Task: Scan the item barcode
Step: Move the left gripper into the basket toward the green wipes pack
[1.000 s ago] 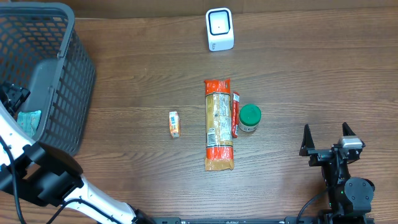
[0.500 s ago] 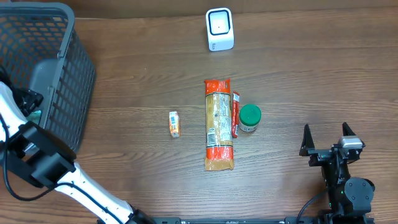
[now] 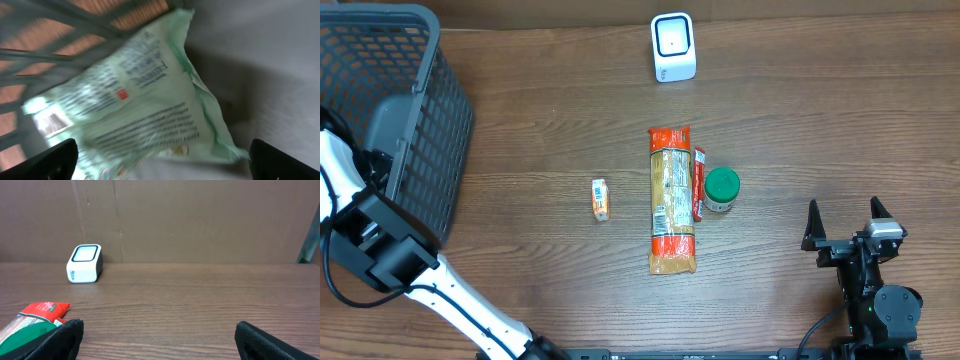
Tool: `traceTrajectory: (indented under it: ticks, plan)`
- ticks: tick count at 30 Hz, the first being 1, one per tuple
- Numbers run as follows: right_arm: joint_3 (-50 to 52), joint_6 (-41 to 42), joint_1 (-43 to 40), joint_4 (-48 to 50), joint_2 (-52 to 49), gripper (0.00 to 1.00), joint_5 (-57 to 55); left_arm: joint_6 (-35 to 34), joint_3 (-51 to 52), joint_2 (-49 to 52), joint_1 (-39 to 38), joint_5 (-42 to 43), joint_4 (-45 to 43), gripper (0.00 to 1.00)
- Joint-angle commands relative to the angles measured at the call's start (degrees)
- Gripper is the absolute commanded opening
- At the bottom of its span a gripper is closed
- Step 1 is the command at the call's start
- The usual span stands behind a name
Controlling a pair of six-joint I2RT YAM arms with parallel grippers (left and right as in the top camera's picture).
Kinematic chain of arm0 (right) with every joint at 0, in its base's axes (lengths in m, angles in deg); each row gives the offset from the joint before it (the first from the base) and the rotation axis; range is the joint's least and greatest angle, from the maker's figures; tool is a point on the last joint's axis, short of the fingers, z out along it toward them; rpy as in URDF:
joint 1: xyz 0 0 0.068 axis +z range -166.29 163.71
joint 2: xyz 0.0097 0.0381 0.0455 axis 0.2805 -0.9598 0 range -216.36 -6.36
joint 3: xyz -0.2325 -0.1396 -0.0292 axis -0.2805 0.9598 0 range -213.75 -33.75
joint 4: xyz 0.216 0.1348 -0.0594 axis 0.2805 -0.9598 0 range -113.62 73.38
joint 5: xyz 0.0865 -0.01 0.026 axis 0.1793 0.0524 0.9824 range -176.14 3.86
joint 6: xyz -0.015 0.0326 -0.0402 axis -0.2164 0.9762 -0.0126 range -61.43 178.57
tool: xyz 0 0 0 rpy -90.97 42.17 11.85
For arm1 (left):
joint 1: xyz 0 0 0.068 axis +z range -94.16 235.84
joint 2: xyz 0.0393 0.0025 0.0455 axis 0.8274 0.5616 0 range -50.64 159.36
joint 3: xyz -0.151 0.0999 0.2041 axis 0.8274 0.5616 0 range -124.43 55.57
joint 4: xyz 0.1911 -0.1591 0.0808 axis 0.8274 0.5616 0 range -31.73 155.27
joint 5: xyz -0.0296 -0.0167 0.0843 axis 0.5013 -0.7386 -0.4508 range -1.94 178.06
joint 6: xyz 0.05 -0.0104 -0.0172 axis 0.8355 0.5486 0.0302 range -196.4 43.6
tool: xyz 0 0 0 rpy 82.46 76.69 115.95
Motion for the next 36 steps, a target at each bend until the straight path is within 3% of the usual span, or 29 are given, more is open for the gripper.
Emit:
traceTrajectory:
  ticks: [1,3,6,7,11,18,22,26,28,29,36]
  plan:
    - [0.63,-0.09,-0.31,0.35,0.57,1.0,-0.04,3.08,0.22,3.34,0.0,-0.72,-0.09,1.0]
    - [0.61,-0.09,-0.31,0.35,0.57,1.0,-0.04,3.89,0.52,3.93,0.0,1.36,0.11,0.93]
    - [0.63,-0.09,-0.31,0.35,0.57,1.0,-0.04,5.84,0.9,4.07,0.0,7.41,0.79,0.5]
    - [0.63,-0.09,-0.31,0.37,0.57,1.0,-0.04,6.14,0.9,4.07,0.0,9.51,1.36,0.45]
    - [0.61,-0.09,-0.31,0.35,0.57,1.0,-0.04,6.25,0.87,4.07,-0.11,16.83,3.89,0.55]
    - [0.63,-0.09,-0.31,0.35,0.57,1.0,-0.04,9.07,-1.9,4.0,-0.15,30.97,7.32,0.58]
    - [0.63,-0.09,-0.31,0.35,0.57,1.0,-0.04,10.4,-4.2,4.0,-0.2,31.28,8.33,0.58]
    - [0.61,-0.09,-0.31,0.35,0.57,1.0,-0.04,18.69,-6.82,4.0,-0.35,30.71,9.2,0.56]
    - [0.63,-0.09,-0.31,0.35,0.57,1.0,-0.04,21.73,-8.59,4.0,-0.55,28.0,10.19,0.75]
    - [0.61,-0.09,-0.31,0.37,0.57,1.0,-0.04,21.86,-9.55,4.0,-0.55,25.75,10.45,1.0]
    - [0.63,-0.09,-0.31,0.37,0.57,1.0,-0.04,22.91,-12.59,4.0,-1.2,22.32,11.06,1.0]
